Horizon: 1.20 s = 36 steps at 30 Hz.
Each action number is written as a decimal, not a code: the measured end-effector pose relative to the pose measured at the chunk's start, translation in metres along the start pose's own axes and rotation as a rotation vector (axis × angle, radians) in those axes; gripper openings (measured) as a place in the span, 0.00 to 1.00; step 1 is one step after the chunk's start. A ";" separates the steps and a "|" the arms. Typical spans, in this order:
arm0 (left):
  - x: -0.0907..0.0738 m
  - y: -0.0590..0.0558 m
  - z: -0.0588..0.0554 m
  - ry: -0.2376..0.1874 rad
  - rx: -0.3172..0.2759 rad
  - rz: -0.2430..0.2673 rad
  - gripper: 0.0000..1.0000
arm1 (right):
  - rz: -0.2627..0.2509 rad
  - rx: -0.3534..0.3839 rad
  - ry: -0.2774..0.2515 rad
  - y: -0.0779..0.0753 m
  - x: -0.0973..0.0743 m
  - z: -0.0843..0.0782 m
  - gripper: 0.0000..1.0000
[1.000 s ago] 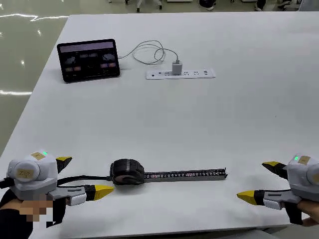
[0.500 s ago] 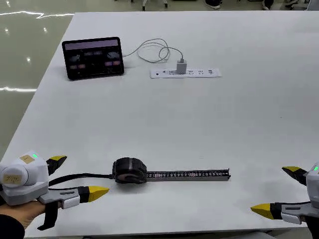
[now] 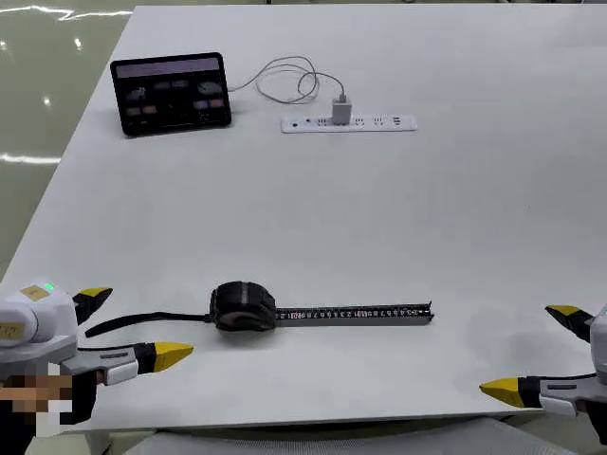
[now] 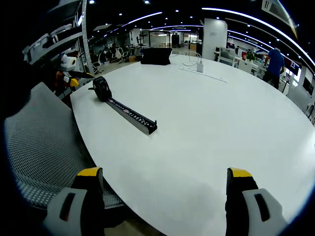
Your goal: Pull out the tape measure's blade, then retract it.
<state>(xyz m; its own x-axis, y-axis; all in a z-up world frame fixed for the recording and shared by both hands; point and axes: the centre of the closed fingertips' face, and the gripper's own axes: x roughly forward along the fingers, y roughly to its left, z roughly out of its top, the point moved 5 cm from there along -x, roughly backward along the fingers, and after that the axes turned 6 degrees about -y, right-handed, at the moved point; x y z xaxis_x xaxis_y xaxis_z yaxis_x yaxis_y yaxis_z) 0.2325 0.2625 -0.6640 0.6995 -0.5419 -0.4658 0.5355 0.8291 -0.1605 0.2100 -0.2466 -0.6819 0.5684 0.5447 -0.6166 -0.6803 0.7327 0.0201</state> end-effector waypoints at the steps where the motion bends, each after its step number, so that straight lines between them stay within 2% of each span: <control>1: 0.000 0.000 0.000 0.000 0.001 -0.001 1.00 | 0.001 -0.001 0.001 0.001 0.000 0.000 1.00; 10: -0.002 0.001 0.005 -0.005 0.016 0.006 1.00 | -0.002 -0.005 -0.009 0.002 -0.003 0.004 1.00; 21: -0.003 -0.001 0.002 0.002 0.020 0.007 1.00 | -0.006 -0.020 -0.014 0.000 -0.004 0.006 1.00; 36: -0.001 -0.010 0.005 0.012 0.030 -0.020 1.00 | 0.004 -0.043 -0.009 -0.002 -0.008 0.009 1.00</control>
<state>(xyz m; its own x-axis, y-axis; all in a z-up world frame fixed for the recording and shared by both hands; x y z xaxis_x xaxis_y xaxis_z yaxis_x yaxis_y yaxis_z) 0.2284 0.2542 -0.6574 0.6827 -0.5569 -0.4731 0.5634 0.8134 -0.1444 0.2112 -0.2484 -0.6699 0.5696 0.5517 -0.6092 -0.7018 0.7123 -0.0111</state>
